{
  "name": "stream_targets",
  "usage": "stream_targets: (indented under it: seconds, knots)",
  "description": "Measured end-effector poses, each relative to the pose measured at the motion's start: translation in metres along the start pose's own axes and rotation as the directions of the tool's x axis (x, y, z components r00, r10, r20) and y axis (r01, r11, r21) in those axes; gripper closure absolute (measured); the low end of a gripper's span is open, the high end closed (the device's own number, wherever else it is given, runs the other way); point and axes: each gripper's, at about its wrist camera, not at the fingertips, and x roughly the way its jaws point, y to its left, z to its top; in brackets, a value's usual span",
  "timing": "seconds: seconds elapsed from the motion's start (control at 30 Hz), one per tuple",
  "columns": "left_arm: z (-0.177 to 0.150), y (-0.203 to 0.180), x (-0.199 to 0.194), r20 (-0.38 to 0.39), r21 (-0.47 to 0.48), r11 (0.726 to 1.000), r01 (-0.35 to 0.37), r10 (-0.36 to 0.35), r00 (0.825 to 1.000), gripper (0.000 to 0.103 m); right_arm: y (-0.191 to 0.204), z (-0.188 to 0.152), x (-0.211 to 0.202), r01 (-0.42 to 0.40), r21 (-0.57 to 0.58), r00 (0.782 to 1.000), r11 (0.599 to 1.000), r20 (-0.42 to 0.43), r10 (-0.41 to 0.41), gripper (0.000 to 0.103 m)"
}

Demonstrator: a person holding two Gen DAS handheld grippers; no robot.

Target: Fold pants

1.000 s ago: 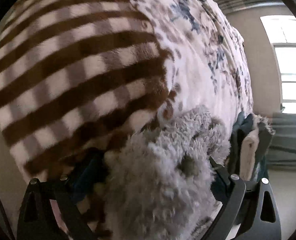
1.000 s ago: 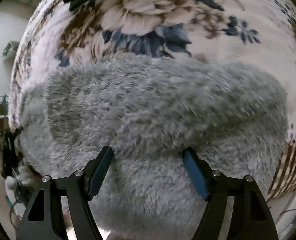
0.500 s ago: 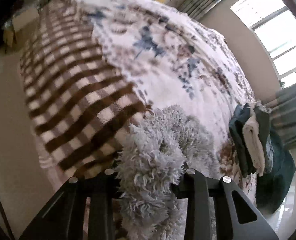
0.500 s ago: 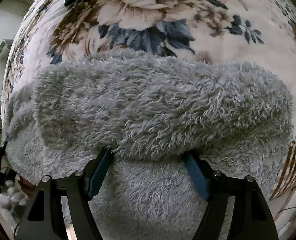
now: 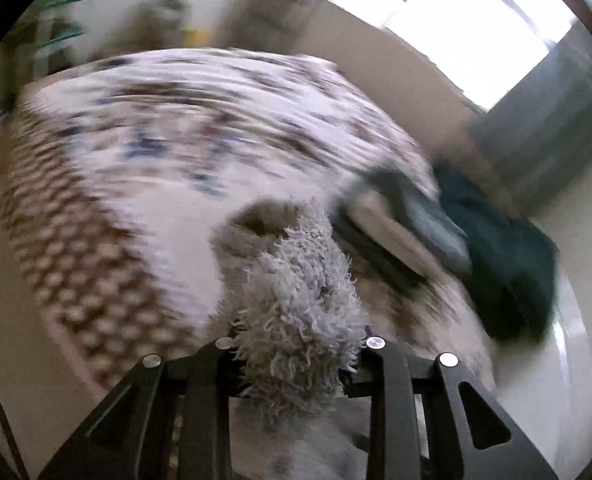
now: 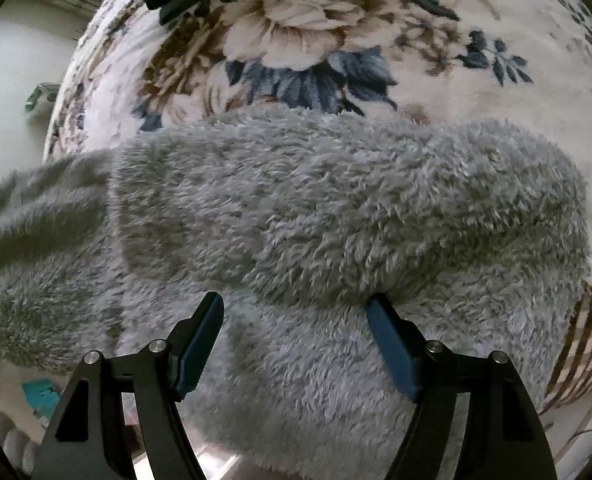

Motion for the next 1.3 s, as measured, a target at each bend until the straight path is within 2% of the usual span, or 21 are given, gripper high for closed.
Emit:
stream_targets:
  seconds: [0.07, 0.17, 0.23, 0.3, 0.37, 0.5, 0.67, 0.73, 0.77, 0.83, 0.87, 0.9, 1.0, 1.07, 1.1, 1.13, 1.17, 1.23, 1.3]
  knots:
    - [-0.026, -0.051, 0.008, -0.063, 0.122, 0.991, 0.059, -0.052, 0.997, 0.079, -0.007, -0.002, -0.009, -0.017, 0.015, 1.0, 1.0, 0.013, 0.017, 0.026]
    - [-0.072, -0.102, 0.031, -0.174, 0.266, 0.959, 0.095, -0.049, 0.984, 0.079, -0.039, -0.009, -0.036, -0.027, 0.066, 0.999, 0.997, 0.042, 0.024, 0.026]
    - [-0.113, -0.131, 0.054, -0.237, 0.396, 0.914, 0.088, 0.009, 0.971, 0.079, -0.059, -0.013, -0.053, -0.013, 0.09, 0.998, 0.996, 0.06, 0.007, 0.026]
    - [-0.146, -0.147, 0.077, -0.289, 0.474, 0.877, 0.077, 0.072, 0.955, 0.079, -0.08, -0.014, -0.066, 0.024, 0.097, 0.997, 0.995, 0.068, -0.031, 0.026]
    - [-0.181, -0.158, 0.102, -0.323, 0.571, 0.819, 0.048, 0.171, 0.931, 0.079, -0.105, -0.018, -0.078, 0.075, 0.097, 0.994, 0.993, 0.073, -0.082, 0.026]
    - [-0.219, -0.168, 0.128, -0.305, 0.701, 0.713, -0.007, 0.308, 0.901, 0.079, -0.143, -0.024, -0.093, 0.146, 0.109, 0.985, 0.983, 0.074, -0.154, 0.026]
    - [-0.244, -0.171, 0.151, -0.294, 0.787, 0.616, -0.032, 0.42, 0.859, 0.076, -0.17, -0.028, -0.106, 0.161, 0.135, 0.981, 0.978, 0.085, -0.173, 0.026]
    - [-0.245, -0.175, 0.149, -0.294, 0.786, 0.617, -0.045, 0.436, 0.851, 0.067, -0.174, -0.028, -0.109, 0.151, 0.141, 0.982, 0.978, 0.088, -0.164, 0.025]
    - [-0.243, -0.179, 0.144, -0.304, 0.774, 0.632, -0.041, 0.427, 0.852, 0.061, -0.173, -0.027, -0.11, 0.131, 0.142, 0.986, 0.981, 0.088, -0.145, 0.025]
    - [-0.236, -0.186, 0.128, -0.354, 0.721, 0.693, 0.005, 0.363, 0.862, 0.031, -0.175, -0.024, -0.117, 0.04, 0.147, 0.993, 0.988, 0.106, -0.056, 0.024]
    - [-0.233, -0.189, 0.118, -0.366, 0.702, 0.712, 0.023, 0.333, 0.869, 0.024, -0.173, -0.022, -0.12, 0.011, 0.15, 0.993, 0.989, 0.116, -0.029, 0.021]
    - [-0.23, -0.193, 0.11, -0.368, 0.695, 0.719, 0.029, 0.321, 0.873, 0.012, -0.173, -0.02, -0.125, -0.032, 0.15, 0.991, 0.988, 0.133, 0.012, 0.018]
    - [-0.22, -0.196, 0.081, -0.36, 0.675, 0.738, 0.014, 0.312, 0.879, 0.01, -0.16, -0.008, -0.135, -0.13, 0.116, 0.981, 0.985, 0.161, 0.11, 0.018]
    - [-0.21, -0.187, 0.066, -0.296, 0.688, 0.723, -0.068, 0.365, 0.883, 0.01, -0.146, 0.0, -0.135, -0.157, 0.081, 0.978, 0.984, 0.149, 0.144, 0.018]
    - [-0.203, -0.178, 0.059, -0.233, 0.696, 0.703, -0.143, 0.41, 0.882, 0.01, -0.132, 0.006, -0.131, -0.166, 0.047, 0.979, 0.985, 0.132, 0.158, 0.018]
    - [-0.197, -0.169, 0.053, -0.177, 0.701, 0.682, -0.21, 0.451, 0.875, 0.01, -0.121, 0.009, -0.125, -0.169, 0.027, 0.979, 0.985, 0.123, 0.164, 0.018]
    - [-0.188, -0.153, 0.049, -0.107, 0.697, 0.65, -0.303, 0.512, 0.852, 0.01, -0.108, 0.012, -0.118, -0.172, -0.006, 0.979, 0.985, 0.109, 0.172, 0.018]
    - [-0.175, -0.124, 0.047, -0.059, 0.663, 0.633, -0.4, 0.576, 0.815, 0.01, -0.074, 0.02, -0.099, -0.169, -0.086, 0.981, 0.982, 0.077, 0.176, 0.018]
    - [-0.162, -0.091, 0.053, -0.076, 0.624, 0.629, -0.463, 0.638, 0.766, 0.01, -0.044, 0.026, -0.079, -0.149, -0.145, 0.986, 0.978, 0.059, 0.159, 0.018]
